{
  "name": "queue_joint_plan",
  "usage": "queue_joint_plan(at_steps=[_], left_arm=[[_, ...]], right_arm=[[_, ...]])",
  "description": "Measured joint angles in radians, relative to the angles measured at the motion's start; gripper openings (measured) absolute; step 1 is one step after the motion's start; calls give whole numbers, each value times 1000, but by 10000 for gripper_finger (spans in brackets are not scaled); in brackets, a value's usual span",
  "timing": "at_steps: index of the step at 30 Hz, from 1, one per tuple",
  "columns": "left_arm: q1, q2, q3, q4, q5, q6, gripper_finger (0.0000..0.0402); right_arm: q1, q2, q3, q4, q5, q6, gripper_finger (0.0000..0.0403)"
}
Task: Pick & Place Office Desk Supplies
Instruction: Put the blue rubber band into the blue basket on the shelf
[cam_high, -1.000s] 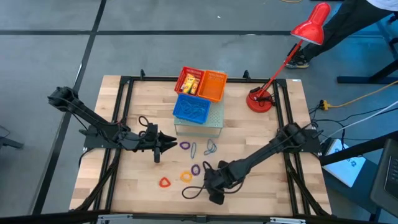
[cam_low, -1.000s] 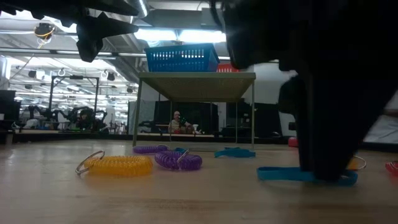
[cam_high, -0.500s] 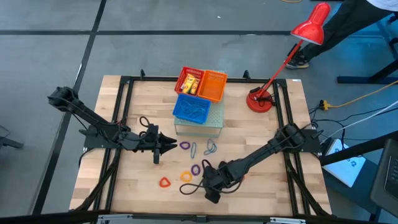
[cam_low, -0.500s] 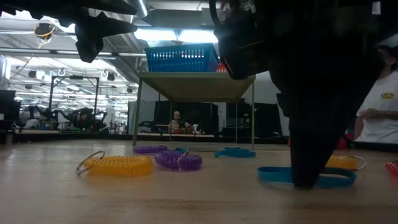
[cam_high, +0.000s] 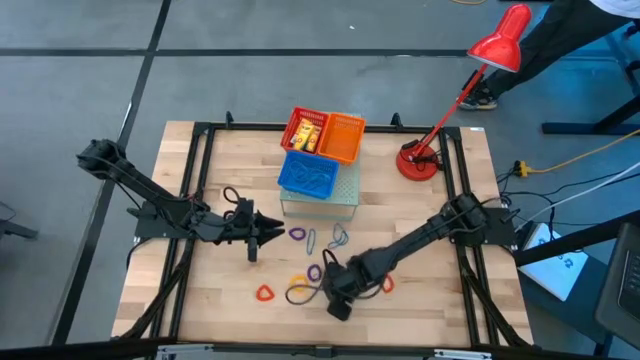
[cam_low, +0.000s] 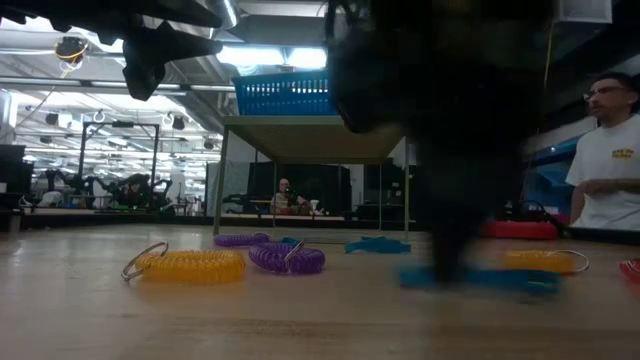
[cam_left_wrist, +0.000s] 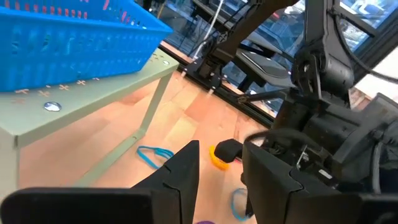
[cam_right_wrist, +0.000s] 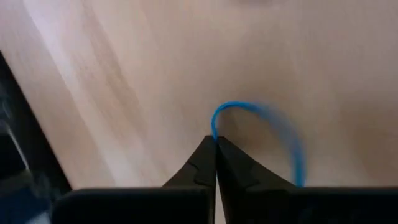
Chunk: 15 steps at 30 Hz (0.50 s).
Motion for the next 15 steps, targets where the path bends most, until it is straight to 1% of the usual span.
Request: queue_joint_plan(at_steps=[4, 10, 13, 15], left_arm=[[0, 0, 0, 5, -6, -3, 118], [0, 0, 0, 11, -6, -20, 118], [0, 0, 0, 15, -7, -32, 118], [0, 0, 0, 15, -8, -34, 118]], right_arm=[[-54, -90, 6, 67, 29, 1, 2], [-93, -205, 6, 130, 93, 1, 1], [-113, -234, 7, 167, 119, 1, 1], [-115, -240, 6, 214, 118, 4, 1]])
